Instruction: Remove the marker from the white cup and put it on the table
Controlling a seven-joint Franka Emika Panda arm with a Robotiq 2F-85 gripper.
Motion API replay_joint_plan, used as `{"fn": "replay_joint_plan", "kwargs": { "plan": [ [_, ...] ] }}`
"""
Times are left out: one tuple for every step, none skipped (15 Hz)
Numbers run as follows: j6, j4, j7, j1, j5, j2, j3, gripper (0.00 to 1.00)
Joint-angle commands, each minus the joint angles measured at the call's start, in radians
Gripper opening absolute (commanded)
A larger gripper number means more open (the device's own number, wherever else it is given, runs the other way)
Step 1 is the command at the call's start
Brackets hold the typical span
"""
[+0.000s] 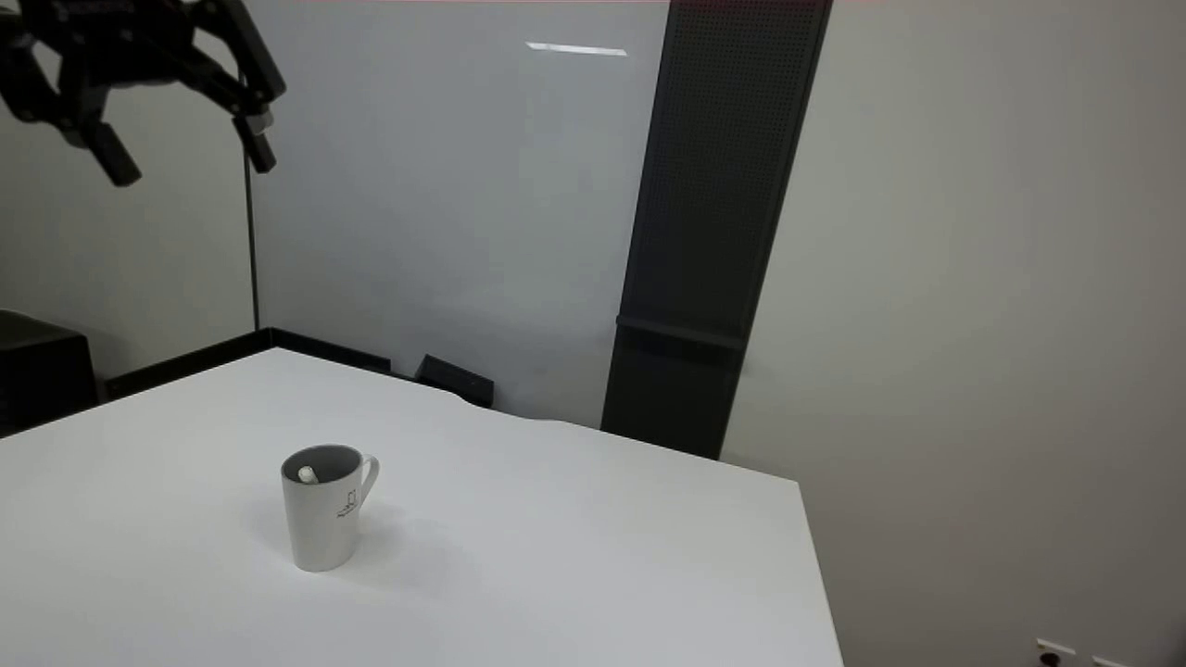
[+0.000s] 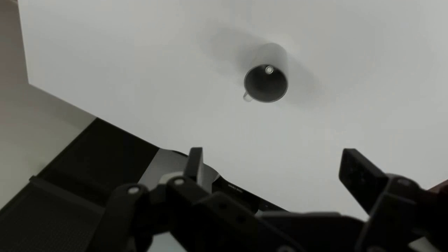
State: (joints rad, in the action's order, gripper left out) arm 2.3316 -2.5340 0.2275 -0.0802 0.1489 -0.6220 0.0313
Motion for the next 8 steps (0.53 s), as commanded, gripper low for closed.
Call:
{"fn": "replay_joint_plan", "kwargs": {
  "plan": [
    [0.098,0.027,0.121,-0.021,0.004,0.035,-0.072,1.0],
    [0.071,0.003,0.073,-0.006,0.009,0.011,-0.041,1.0],
    [0.087,0.005,0.095,-0.007,0.008,0.017,-0.055,1.0],
    [0.093,0.006,0.107,-0.007,0.008,0.02,-0.063,1.0],
    [0.095,0.006,0.111,-0.008,0.007,0.022,-0.066,1.0],
    [0.096,0.007,0.111,-0.009,0.007,0.023,-0.066,1.0],
    [0.096,0.007,0.112,-0.011,0.007,0.024,-0.066,1.0],
    [0.096,0.007,0.112,-0.013,0.007,0.024,-0.066,1.0]
  ]
}}
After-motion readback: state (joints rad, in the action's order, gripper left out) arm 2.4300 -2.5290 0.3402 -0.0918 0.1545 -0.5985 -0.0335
